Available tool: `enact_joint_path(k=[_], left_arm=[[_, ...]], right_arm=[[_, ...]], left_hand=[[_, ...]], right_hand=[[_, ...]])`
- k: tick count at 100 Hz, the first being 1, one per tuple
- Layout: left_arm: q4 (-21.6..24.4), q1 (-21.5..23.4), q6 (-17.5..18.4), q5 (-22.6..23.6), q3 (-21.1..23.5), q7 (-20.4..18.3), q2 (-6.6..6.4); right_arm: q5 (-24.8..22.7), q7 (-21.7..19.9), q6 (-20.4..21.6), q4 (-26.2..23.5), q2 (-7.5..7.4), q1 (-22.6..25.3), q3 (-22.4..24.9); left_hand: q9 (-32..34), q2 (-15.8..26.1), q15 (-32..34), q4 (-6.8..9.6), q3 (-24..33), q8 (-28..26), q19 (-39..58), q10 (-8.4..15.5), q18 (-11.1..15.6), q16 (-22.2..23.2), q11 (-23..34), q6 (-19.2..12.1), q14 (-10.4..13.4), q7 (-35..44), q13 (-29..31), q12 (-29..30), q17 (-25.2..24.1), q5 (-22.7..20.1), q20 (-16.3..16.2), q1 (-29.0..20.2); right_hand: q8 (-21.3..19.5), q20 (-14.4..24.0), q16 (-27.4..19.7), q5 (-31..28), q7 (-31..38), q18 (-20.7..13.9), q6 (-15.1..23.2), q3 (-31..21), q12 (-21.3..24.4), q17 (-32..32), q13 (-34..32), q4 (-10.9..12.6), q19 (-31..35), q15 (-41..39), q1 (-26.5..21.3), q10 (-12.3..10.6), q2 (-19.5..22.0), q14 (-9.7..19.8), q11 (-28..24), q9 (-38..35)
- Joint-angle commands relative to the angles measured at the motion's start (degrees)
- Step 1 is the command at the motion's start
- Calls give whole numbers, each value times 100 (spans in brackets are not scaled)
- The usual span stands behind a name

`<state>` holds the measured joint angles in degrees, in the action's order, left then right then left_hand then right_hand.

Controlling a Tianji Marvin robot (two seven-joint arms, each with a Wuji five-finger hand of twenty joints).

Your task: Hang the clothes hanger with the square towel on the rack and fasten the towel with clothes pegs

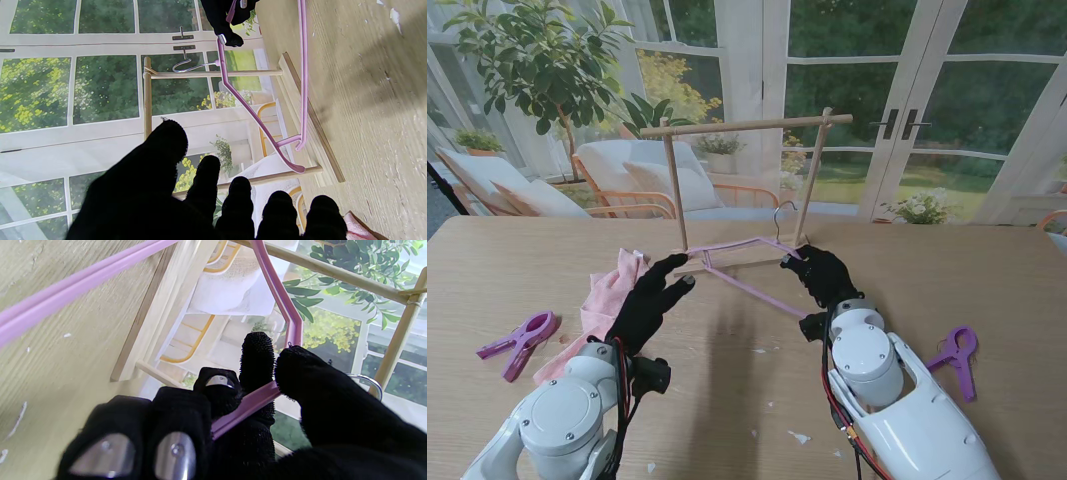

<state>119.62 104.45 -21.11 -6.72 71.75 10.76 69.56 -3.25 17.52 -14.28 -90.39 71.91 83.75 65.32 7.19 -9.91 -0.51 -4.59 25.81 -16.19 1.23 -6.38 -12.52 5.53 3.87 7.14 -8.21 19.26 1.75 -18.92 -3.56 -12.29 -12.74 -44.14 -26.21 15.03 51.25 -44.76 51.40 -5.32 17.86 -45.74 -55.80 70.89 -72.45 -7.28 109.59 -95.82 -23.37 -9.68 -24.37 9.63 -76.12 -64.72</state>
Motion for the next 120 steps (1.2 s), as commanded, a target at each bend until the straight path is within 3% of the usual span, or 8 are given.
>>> enact_joint_path(k=[1, 15, 41, 55, 74, 89, 109, 120], left_arm=[[10, 5, -35, 15, -25, -75, 26], [5, 3, -38, 22, -32, -85, 23], [0, 1, -39, 30, -34, -98, 20], [-1, 0, -42, 29, -35, -101, 19], [-1, -1, -50, 34, -36, -108, 17], [0, -2, -46, 41, -38, -103, 18], [3, -2, -60, 37, -41, -105, 19], [6, -2, -58, 38, -41, -106, 18]], right_arm=[[-149, 42, 61, -10, 52, 30, -50], [-389, 188, 101, 4, 58, 38, -87], [-495, 315, 184, 55, 74, 27, -93], [-541, 474, 313, 106, 102, 23, -99], [-515, 467, 447, 110, 94, 41, -81], [-461, 485, 465, 109, 107, 40, -85], [-399, 608, 596, 171, 143, 9, -93], [-307, 611, 612, 147, 153, 15, -85]], left_hand=[[43, -54, -37, 69, 2, -6, -50, 59, 131, 86, 80, -98, 163, 52, -78, -46, 6, 108, -76, -94], [46, -55, -39, 70, 3, -4, -51, 58, 130, 84, 82, -94, 166, 64, -78, -45, 5, 107, -75, -96], [45, -54, -40, 70, 2, 5, -54, 58, 133, 79, 83, -96, 163, 66, -79, -42, 6, 105, -72, -95], [49, -58, -40, 69, -1, 9, -55, 56, 133, 77, 88, -97, 165, 66, -80, -42, 6, 105, -69, -91], [48, -55, -41, 70, 0, 13, -58, 53, 136, 74, 88, -108, 163, 67, -79, -40, 7, 110, -65, -90], [48, -51, -40, 70, 1, 16, -60, 67, 133, 73, 90, -114, 166, 66, -79, -39, 8, 120, -62, -91], [48, -56, -40, 70, 2, 17, -61, 51, 138, 73, 89, -139, 163, 71, -79, -36, 9, 144, -59, -97], [55, -55, -39, 69, 1, 14, -61, 54, 136, 74, 96, -147, 162, 83, -79, -37, 9, 147, -58, -99]], right_hand=[[0, 5324, 318, 119, 167, -940, -44, 102, -95, 163, -290, 25, 1039, -745, -78, -19, 198, -334, -371, -565], [-2189, 5353, 612, -630, 408, -1116, -1132, -9, -383, 175, -313, 481, 1039, -678, 939, -187, 562, -42, -469, -635], [-3178, 5537, 1105, -1741, 939, -899, -599, 356, -774, 160, -316, 421, 1039, -744, 1289, -229, 838, 157, -795, -1329], [-3223, 5552, 1233, -2049, 825, -865, -449, 218, -802, 157, -313, 548, 1039, -771, 897, -32, 838, 187, -782, -1491], [-3224, 5553, 1310, -1983, 640, -886, -528, 638, -779, 159, -316, 602, 1039, -766, 1702, 50, 1463, 171, -719, -1476], [-3164, 5551, 1347, -1824, 462, -887, -582, 832, -800, 159, -317, 706, 1039, -764, 1387, -64, 1375, 153, -681, -1435], [-2339, 5419, 1127, -904, 651, -853, -874, -715, -657, 157, -315, 1361, 1039, -743, 652, -215, 535, 27, -522, -1121], [-2501, 5543, 1204, -970, 1182, -695, -1104, -1178, -562, 140, -299, 1537, 1039, -828, 701, -196, 484, -93, -633, -1272]])
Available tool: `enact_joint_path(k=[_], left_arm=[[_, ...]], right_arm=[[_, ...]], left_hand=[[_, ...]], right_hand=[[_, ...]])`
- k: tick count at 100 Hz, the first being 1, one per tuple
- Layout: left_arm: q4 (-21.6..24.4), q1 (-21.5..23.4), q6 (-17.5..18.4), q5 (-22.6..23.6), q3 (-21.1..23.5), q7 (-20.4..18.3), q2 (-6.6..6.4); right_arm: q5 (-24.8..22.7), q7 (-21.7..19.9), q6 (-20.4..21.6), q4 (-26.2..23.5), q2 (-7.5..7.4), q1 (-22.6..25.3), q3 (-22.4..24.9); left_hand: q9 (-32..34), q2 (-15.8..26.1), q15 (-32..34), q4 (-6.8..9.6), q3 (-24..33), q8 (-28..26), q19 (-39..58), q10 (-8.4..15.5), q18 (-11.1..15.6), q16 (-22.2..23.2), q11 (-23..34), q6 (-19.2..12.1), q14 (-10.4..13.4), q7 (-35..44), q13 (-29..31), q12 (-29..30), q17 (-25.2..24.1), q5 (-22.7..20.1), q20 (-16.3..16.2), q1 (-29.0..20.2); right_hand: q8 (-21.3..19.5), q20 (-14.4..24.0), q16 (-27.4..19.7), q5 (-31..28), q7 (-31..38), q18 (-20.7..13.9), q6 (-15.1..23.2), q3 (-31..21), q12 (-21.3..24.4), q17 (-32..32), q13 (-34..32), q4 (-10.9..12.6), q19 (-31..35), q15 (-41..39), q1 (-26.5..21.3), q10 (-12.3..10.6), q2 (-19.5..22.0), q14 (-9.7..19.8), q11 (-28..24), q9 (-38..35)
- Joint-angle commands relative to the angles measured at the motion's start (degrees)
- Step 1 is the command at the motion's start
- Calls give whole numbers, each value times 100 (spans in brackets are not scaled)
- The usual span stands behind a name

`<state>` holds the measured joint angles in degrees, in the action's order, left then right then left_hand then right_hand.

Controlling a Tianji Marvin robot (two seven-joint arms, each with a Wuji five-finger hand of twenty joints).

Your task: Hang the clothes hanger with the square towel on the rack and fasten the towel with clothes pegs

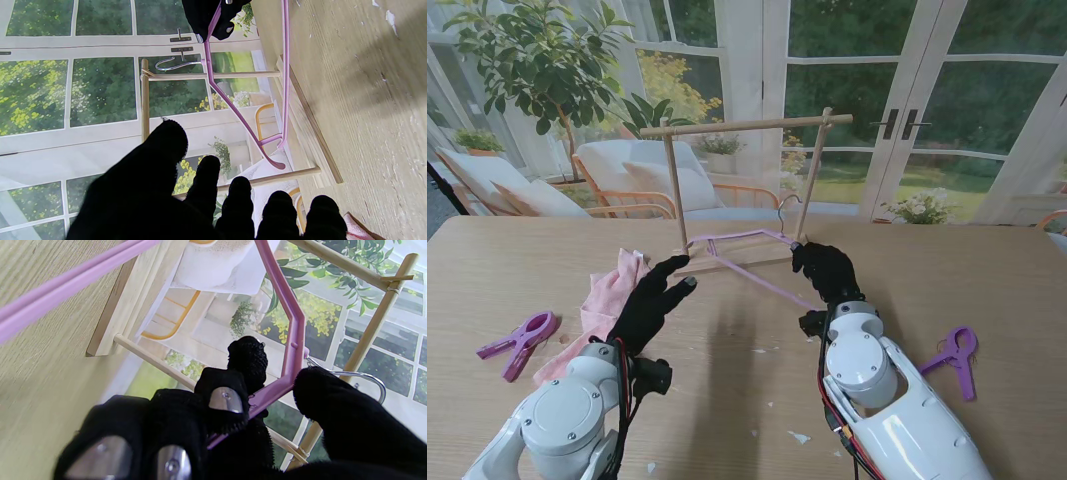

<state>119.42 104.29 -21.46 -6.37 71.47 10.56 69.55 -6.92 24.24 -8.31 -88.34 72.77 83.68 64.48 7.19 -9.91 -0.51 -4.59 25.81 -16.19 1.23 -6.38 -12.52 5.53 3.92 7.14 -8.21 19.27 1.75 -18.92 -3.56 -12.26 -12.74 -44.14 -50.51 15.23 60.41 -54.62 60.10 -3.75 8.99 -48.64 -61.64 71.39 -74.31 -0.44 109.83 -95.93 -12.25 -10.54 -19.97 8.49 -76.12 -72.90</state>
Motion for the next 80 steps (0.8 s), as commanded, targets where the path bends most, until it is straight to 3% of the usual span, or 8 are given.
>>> enact_joint_path(k=[1, 23, 39, 62, 69, 80], left_arm=[[27, 14, -23, 3, -12, -87, 19], [132, 2, -72, 21, 85, -163, -2], [205, -89, -357, 273, 305, -527, -95], [162, -259, -648, 1513, 779, -1419, -391], [46, -285, -678, 2060, 919, -1666, -489], [-254, -349, -733, 2770, 1059, -1906, -593]], right_arm=[[65, -66, 15, -63, 65, 24, 1], [126, -403, -119, -312, -23, 104, 101], [52, -710, -302, -593, -121, 206, 192], [41, -659, -227, -699, -123, 277, 270], [80, -657, -194, -695, -121, 291, 281], [155, -665, -158, -672, -116, 295, 278]], left_hand=[[54, -58, -39, 68, -1, 14, -62, 51, 136, 74, 91, -148, 160, 83, -79, -37, 9, 143, -58, -96], [139, -101, -15, 73, 36, 24, -51, -14, 107, 123, 285, -66, 117, 99, -73, -122, 7, 22, -66, -129], [184, -281, 31, 88, 207, 69, 26, -86, 48, 292, 382, -39, 40, 19, -63, -23, -8, -56, -159, -151], [293, -500, 313, 45, 666, -53, 526, -236, -161, 1338, 850, 69, -227, 100, -60, -170, -154, -89, -1185, 104], [317, -534, 381, 44, 751, -114, 726, -267, -229, 1727, 980, 130, -287, 116, -76, -213, -235, -108, -1733, 178], [347, -558, 516, 51, 798, -204, 922, -323, -299, 2210, 1204, 230, -387, 170, -104, -324, -298, -114, -2317, 244]], right_hand=[[-107, 5544, 308, 5, 348, -837, -227, -881, 26, 88, -112, 862, 1015, -824, -411, -124, 69, 18, -649, -467], [-698, 5780, 576, -260, 561, -702, -355, -464, 76, 79, -111, 1039, 1015, -851, -639, -215, 430, -18, -796, -596], [-1024, 5823, 646, -342, 536, -768, -357, -250, 125, 86, -116, 1202, 1015, -836, -701, -323, 526, 31, -828, -601], [-1050, 5820, 656, -347, 483, -811, -333, -204, 136, 89, -118, 1246, 1015, -830, -724, -264, 496, 56, -826, -586], [-1051, 5819, 659, -350, 463, -814, -330, -210, 139, 89, -118, 1263, 1015, -828, -722, -253, 477, 54, -826, -586], [-1051, 5819, 659, -364, 448, -814, -321, -228, 141, 89, -118, 1274, 1015, -829, -725, -233, 454, 48, -826, -589]])
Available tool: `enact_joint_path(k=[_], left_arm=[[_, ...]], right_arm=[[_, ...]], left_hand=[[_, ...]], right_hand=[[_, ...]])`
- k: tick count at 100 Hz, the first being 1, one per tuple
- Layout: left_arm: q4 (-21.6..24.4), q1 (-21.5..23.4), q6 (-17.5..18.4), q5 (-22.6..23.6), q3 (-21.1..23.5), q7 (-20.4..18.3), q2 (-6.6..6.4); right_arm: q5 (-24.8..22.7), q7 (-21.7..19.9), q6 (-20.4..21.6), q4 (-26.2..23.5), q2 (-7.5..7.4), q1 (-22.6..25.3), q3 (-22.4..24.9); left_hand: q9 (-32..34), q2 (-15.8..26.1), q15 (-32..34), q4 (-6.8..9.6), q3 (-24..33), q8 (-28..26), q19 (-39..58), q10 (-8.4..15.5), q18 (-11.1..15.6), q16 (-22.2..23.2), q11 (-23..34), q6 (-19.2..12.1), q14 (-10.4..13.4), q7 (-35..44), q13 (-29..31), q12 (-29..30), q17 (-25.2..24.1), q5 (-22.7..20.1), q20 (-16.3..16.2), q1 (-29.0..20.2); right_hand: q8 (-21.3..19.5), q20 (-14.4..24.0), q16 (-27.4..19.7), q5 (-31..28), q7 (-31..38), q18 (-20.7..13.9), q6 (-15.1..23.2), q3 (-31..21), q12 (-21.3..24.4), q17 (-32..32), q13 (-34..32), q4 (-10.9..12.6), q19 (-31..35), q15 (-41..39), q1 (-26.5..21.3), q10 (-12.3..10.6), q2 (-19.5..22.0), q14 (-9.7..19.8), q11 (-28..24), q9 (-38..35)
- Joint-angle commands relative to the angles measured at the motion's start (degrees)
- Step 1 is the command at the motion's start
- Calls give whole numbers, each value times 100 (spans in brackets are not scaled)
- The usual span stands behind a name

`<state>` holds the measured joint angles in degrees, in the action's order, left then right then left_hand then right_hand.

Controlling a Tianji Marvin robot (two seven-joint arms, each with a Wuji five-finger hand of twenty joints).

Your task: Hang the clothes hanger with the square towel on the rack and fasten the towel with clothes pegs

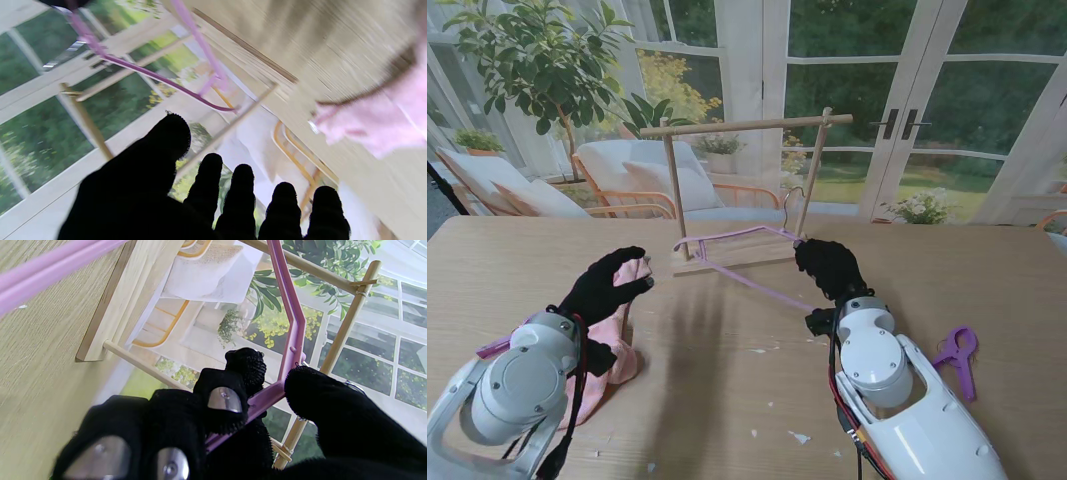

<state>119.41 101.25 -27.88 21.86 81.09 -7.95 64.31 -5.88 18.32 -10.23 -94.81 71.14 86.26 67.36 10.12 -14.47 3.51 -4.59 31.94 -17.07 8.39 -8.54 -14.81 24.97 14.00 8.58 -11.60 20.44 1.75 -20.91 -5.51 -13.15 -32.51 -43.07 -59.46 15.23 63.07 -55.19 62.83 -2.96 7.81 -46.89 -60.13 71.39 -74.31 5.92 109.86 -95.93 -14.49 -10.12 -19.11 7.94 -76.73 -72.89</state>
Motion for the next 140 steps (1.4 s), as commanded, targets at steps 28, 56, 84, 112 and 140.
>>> enact_joint_path(k=[28, 56, 84, 112, 140], left_arm=[[-1277, -521, -562, 1186, -119, -754, -312], [-2195, -1095, -773, 2101, -734, -1004, -427], [-2706, -1445, -568, 2568, -1198, -1624, -575], [-2984, -1417, -42, 2269, -1091, -1187, -489], [-2833, -1072, 602, 2079, -341, -736, -389]], right_arm=[[104, -65, 91, 17, 60, -7, -64], [133, -91, 135, 42, 57, -23, -74], [198, -109, 129, 53, 61, -17, -81], [237, -117, 108, 23, 62, -4, -73], [279, -134, 87, -5, 61, 13, -56]], left_hand=[[90, 30, 235, 80, -20, -347, 516, -203, -161, 1235, 612, 293, -212, 209, -70, -412, -177, 29, -1557, 212], [59, -308, 277, 46, 461, -426, 598, -29, -212, 1667, 368, 270, -174, 117, 36, -434, 30, 463, -2139, 1023], [-241, -937, 226, -45, 1381, -838, 562, 412, 73, 1681, -526, -1039, 77, 278, -138, -965, -73, 206, -2278, 697], [256, -1313, 793, -367, 1907, -1879, 1492, 445, 14, 2270, 1566, -692, -1, 4011, 61, -1376, -57, -3008, -2176, -1959], [748, -1196, 1775, -231, 2175, -1903, 2585, 326, -194, 1603, 1715, -644, -152, 3133, 180, -966, 16, -3087, -981, -1911]], right_hand=[[-163, 5819, 393, -331, 150, -893, -196, -448, -7, 89, -118, 646, 1012, -829, -481, -227, 326, 90, -766, -600], [-178, 5819, 394, -366, 131, -893, -192, -513, -6, 89, -117, 646, 1012, -833, -465, -197, 276, 79, -768, -616], [-188, 5822, 397, -393, 119, -882, -207, -554, -7, 87, -116, 640, 1012, -836, -455, -182, 256, 64, -767, -625], [-197, 5824, 399, -395, 109, -877, -201, -582, -8, 87, -116, 633, 1012, -838, -447, -168, 233, 59, -769, -631], [-201, 5828, 401, -409, 102, -865, -204, -611, -9, 86, -115, 627, 1012, -839, -443, -166, 218, 49, -768, -632]])
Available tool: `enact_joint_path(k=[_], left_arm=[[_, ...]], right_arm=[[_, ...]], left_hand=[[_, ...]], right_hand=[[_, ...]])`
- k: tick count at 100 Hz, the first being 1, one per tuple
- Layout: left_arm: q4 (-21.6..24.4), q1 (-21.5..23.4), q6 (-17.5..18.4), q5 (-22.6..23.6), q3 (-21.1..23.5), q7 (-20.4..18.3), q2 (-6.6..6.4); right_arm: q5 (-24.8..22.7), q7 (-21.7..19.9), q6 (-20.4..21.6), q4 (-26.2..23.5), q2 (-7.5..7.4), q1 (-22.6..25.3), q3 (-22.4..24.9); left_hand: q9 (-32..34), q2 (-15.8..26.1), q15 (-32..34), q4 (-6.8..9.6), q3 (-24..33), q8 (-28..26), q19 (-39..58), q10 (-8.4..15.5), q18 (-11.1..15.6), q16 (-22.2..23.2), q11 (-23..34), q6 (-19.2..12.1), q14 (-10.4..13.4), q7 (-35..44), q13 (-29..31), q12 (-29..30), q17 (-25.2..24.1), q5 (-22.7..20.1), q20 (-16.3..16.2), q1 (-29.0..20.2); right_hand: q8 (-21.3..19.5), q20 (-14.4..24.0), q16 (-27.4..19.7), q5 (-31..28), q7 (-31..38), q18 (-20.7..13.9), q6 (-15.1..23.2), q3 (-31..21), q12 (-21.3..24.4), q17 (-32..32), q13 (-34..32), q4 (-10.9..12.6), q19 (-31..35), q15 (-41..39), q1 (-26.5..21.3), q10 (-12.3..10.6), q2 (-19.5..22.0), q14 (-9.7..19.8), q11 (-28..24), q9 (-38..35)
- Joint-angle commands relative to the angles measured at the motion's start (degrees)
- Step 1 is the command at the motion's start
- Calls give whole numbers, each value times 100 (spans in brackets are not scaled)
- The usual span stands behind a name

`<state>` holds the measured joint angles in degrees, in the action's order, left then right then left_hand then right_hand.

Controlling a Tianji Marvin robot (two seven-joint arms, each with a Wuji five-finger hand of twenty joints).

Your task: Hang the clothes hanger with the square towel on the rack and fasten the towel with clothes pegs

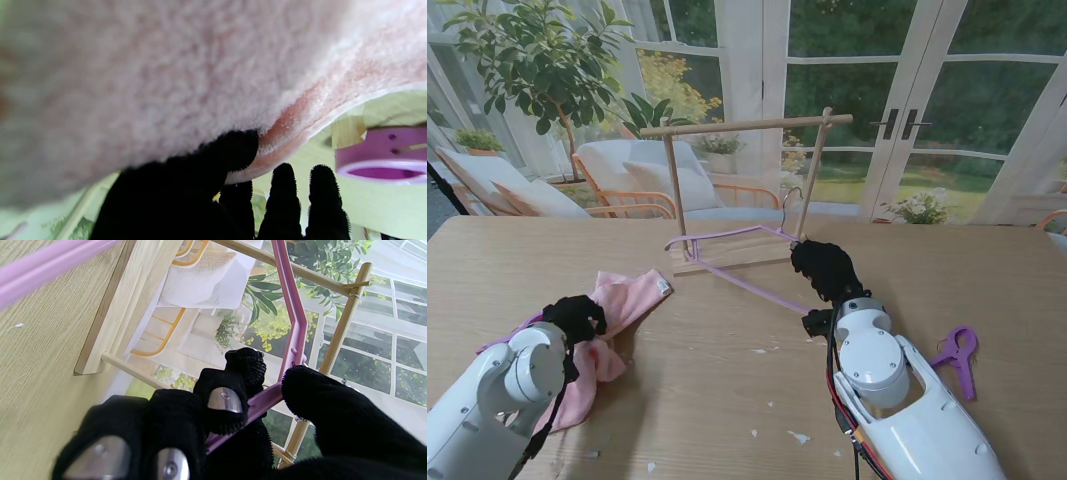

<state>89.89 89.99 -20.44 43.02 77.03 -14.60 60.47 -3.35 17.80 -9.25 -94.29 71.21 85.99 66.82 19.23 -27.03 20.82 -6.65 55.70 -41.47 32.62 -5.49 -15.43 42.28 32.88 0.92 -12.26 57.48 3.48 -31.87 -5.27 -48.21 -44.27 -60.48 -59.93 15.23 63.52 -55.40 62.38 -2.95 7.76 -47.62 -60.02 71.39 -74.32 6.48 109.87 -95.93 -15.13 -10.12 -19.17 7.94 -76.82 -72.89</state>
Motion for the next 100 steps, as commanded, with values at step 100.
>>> enact_joint_path(k=[100], left_arm=[[-567, -892, -2076, 296, -1603, -587, -173]], right_arm=[[113, -167, 10, -116, 35, 83, 49]], left_hand=[[-1084, -35, -1481, 18, -539, 1100, -1944, -8, 13, -363, -2252, 764, 115, -2413, -310, -28, -175, 1722, -710, 2300]], right_hand=[[-164, 5851, 370, -420, 140, -819, -211, -620, -23, 82, -113, 564, 1011, -848, -375, -113, 170, 22, -766, -655]])
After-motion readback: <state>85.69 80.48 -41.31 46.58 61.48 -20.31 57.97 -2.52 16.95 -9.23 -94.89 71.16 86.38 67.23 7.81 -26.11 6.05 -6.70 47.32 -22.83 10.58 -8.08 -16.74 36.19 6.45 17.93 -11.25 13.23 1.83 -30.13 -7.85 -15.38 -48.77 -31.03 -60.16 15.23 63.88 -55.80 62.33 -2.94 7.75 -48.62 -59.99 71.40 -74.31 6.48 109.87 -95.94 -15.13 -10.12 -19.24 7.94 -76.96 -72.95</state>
